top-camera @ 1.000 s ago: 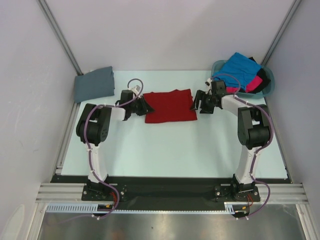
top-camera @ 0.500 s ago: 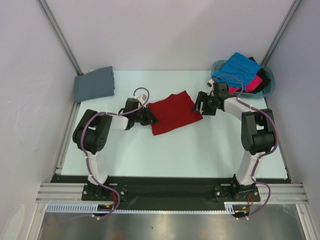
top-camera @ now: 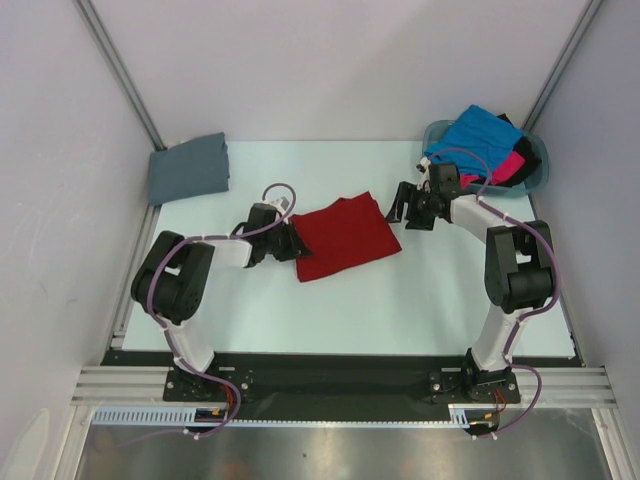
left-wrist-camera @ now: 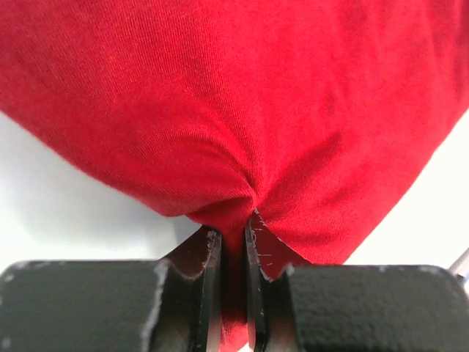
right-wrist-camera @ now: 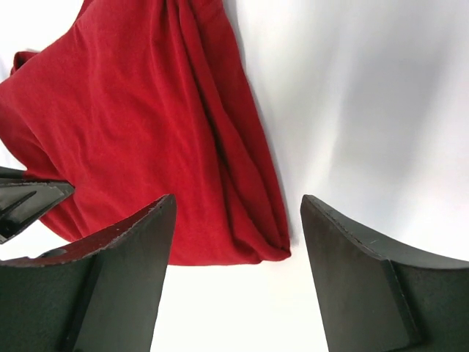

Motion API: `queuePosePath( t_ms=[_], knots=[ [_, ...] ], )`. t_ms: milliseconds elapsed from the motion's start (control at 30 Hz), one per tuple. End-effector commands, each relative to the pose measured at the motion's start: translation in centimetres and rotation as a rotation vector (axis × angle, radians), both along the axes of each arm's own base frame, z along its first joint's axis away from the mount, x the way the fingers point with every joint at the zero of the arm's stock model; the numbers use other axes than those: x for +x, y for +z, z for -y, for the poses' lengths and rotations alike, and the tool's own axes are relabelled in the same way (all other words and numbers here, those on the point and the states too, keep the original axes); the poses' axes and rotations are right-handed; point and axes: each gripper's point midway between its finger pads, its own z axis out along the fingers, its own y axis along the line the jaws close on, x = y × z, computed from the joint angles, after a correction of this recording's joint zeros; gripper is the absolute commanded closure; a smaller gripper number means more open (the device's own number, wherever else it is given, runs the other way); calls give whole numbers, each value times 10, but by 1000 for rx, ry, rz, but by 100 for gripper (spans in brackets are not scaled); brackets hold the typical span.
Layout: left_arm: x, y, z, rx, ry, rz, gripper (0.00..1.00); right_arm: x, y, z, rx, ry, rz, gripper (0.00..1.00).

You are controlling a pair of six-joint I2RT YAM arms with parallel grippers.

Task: Fold and stack the t-shirts
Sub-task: Neatly place the folded tshirt to the corner

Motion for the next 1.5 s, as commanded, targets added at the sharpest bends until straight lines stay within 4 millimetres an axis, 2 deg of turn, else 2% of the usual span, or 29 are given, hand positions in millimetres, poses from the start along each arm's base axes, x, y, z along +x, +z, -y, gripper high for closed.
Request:
queuePosePath(
  t_ms=[0, 33, 133, 167, 267, 300, 367, 400, 433, 500, 600, 633, 700, 733, 833, 867, 933, 967, 1000, 1067, 1100, 1167, 1200, 1300, 1400, 1467],
  knots=[
    [-8, -20, -33, 213, 38, -66, 100, 2, 15, 2, -9, 11, 45, 25],
    [5, -13, -35, 234, 58, -42, 100, 3, 15, 2, -8, 14, 45, 25],
    [14, -12, -38, 281, 61, -45, 100, 5, 12, 1, -7, 17, 36, 25],
    [26, -5, -38, 296, 75, -18, 100, 6, 12, 1, -5, 17, 36, 25],
    [41, 0, -42, 328, 92, -12, 99, 10, 13, -1, 4, 21, 41, 25],
    [42, 0, -42, 330, 88, -17, 88, 12, 13, -3, 13, 26, 40, 25],
    [53, 4, -48, 366, 121, -3, 75, 16, 17, -5, 24, 29, 48, 25],
    [55, 4, -53, 384, 130, -5, 57, 16, 17, -7, 33, 39, 47, 25],
    [59, 9, -51, 382, 130, 6, 48, 18, 19, -9, 40, 46, 52, 25],
    [62, 15, -53, 389, 136, 27, 34, 24, 28, -12, 54, 53, 76, 25],
    [67, 34, -57, 387, 175, 84, 25, 31, 43, -20, 94, 81, 115, 25],
    [68, 38, -57, 380, 177, 94, 25, 33, 43, -23, 106, 93, 114, 25],
    [73, 55, -51, 341, 173, 143, 24, 37, 58, -36, 171, 138, 142, 25],
    [73, 61, -43, 303, 148, 154, 23, 39, 55, -40, 193, 158, 133, 25],
    [82, 80, -31, 244, 128, 206, 23, 41, 68, -60, 273, 226, 154, 25],
    [86, 88, -24, 212, 113, 236, 23, 43, 65, -67, 297, 250, 153, 25],
    [93, 95, -16, 179, 91, 263, 22, 40, 70, -83, 368, 316, 137, 25],
    [95, 98, -10, 157, 70, 265, 22, 39, 68, -87, 388, 335, 124, 25],
    [96, 93, -6, 150, 54, 253, 22, 39, 58, -94, 399, 349, 97, 26],
    [101, 102, 4, 110, 25, 273, 22, 38, 59, -103, 434, 383, 95, 26],
    [101, 102, 7, 96, 22, 271, 21, 37, 51, -107, 449, 393, 72, 26],
    [100, 101, 9, 80, 25, 264, 21, 36, 50, -114, 481, 419, 70, 26],
    [98, 100, 11, 69, 14, 257, 21, 38, 40, -115, 480, 409, 46, 26],
    [101, 96, 20, 31, -14, 255, 21, 42, 28, -116, 478, 389, 27, 26],
    [98, 82, 24, 18, -26, 233, 21, 50, 12, -110, 433, 360, 31, 26],
    [95, 66, 24, 23, -31, 193, 21, 56, 1, -103, 402, 331, 25, 26]
  ],
)
